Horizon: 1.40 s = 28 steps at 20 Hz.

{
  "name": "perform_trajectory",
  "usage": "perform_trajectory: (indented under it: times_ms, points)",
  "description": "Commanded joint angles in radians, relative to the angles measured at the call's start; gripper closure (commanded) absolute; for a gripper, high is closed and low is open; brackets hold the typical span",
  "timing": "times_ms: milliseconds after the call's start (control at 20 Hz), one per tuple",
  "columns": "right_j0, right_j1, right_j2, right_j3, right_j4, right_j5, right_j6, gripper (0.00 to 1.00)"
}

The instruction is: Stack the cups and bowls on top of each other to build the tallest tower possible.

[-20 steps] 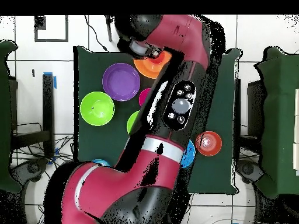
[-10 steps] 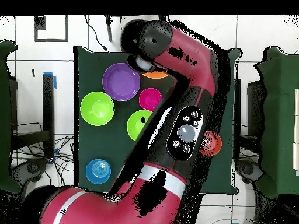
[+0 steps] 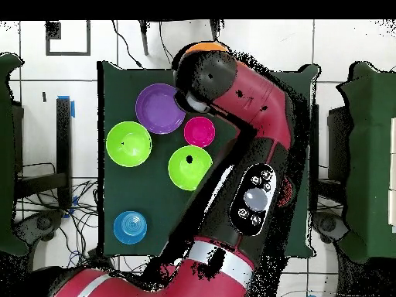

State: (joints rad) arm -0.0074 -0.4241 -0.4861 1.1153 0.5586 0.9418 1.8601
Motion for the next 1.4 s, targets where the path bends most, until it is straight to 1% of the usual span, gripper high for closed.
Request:
perform_trajectory:
  times_ms: [50, 100, 350, 400, 550, 750, 850, 1050, 1200, 1300, 1400]
  points:
    - [0.001, -0.031, 0.173, 0.204, -0.084, -0.092, -0.069, 0.00]
    - [0.005, -0.035, 0.173, 0.218, -0.088, -0.115, -0.055, 0.00]
    - [0.020, -0.039, 0.167, 0.238, -0.128, -0.157, -0.032, 0.00]
    - [0.024, -0.041, 0.169, 0.253, -0.134, -0.187, -0.028, 0.00]
    - [0.018, -0.044, 0.192, 0.277, -0.136, -0.217, -0.024, 0.00]
    - [0.017, -0.046, 0.206, 0.277, -0.155, -0.212, -0.018, 0.00]
    - [0.025, -0.046, 0.204, 0.277, -0.162, -0.214, 0.003, 0.00]
    - [0.035, -0.012, 0.219, 0.239, -0.160, -0.219, 0.048, 0.00]
    - [0.053, 0.002, 0.205, 0.209, -0.161, -0.193, 0.086, 0.00]
    - [0.055, 0.006, 0.200, 0.193, -0.163, -0.173, 0.086, 0.00]
    - [0.057, 0.007, 0.199, 0.192, -0.161, -0.173, 0.087, 0.00]
